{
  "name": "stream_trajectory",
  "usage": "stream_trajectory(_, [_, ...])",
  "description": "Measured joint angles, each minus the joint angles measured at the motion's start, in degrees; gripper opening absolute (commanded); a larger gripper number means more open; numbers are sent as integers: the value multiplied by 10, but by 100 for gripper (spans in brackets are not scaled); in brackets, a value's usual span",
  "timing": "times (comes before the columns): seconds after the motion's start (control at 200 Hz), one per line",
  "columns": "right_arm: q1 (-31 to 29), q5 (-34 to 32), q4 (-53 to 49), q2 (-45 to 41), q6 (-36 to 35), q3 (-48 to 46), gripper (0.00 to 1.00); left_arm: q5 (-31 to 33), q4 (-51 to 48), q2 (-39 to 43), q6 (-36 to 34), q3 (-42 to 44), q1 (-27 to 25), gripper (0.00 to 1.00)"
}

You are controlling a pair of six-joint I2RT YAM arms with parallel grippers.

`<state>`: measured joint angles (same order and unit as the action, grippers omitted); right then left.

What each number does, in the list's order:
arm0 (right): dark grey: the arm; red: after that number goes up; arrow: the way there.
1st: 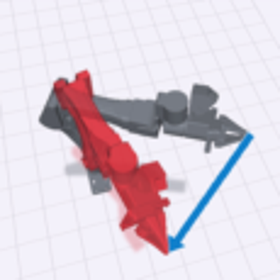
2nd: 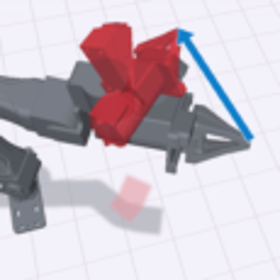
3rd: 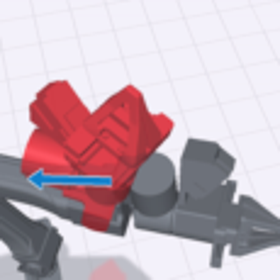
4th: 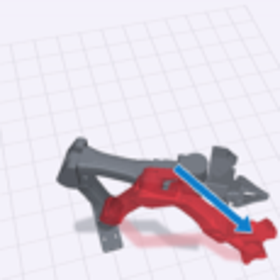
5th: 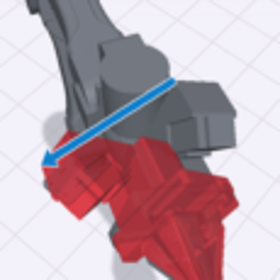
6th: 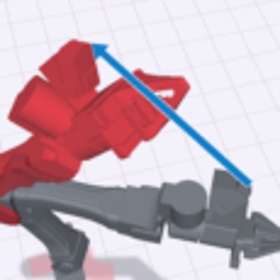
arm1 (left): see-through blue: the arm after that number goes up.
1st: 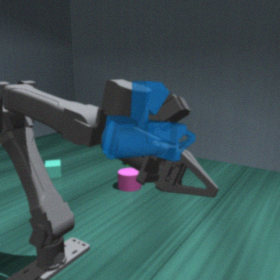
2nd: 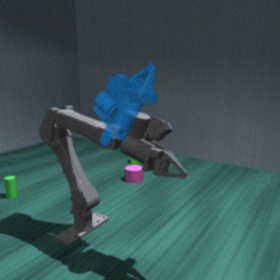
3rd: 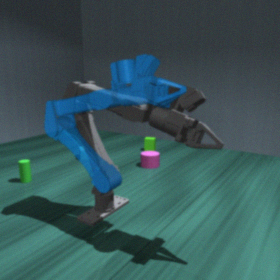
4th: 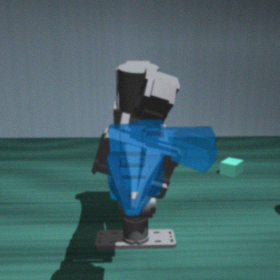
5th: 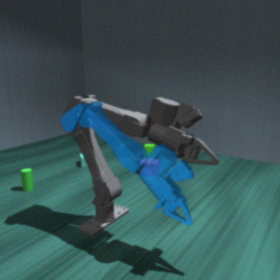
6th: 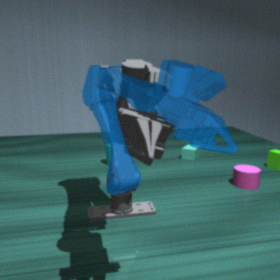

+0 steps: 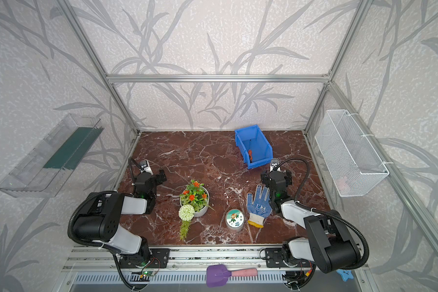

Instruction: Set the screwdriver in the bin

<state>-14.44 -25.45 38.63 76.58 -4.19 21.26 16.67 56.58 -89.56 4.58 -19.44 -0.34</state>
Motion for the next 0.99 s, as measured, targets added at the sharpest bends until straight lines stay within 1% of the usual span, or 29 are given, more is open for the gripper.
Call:
stream_trajectory(0.175, [-3,7,61,49,-11,-6,99,2,0,-2,-1,-2,0,99])
stream_trajectory(0.355, [-8,4,138,65,-19,-54,99,2,0,-2,-1,-2,0,99])
stream_trajectory(0.625, [-8,5,177,69,-19,-57,99,2,0,-2,-1,-2,-1,99])
stream_trajectory(0.995, [-6,10,181,69,-19,-54,99,2,0,-2,-1,-2,-1,99])
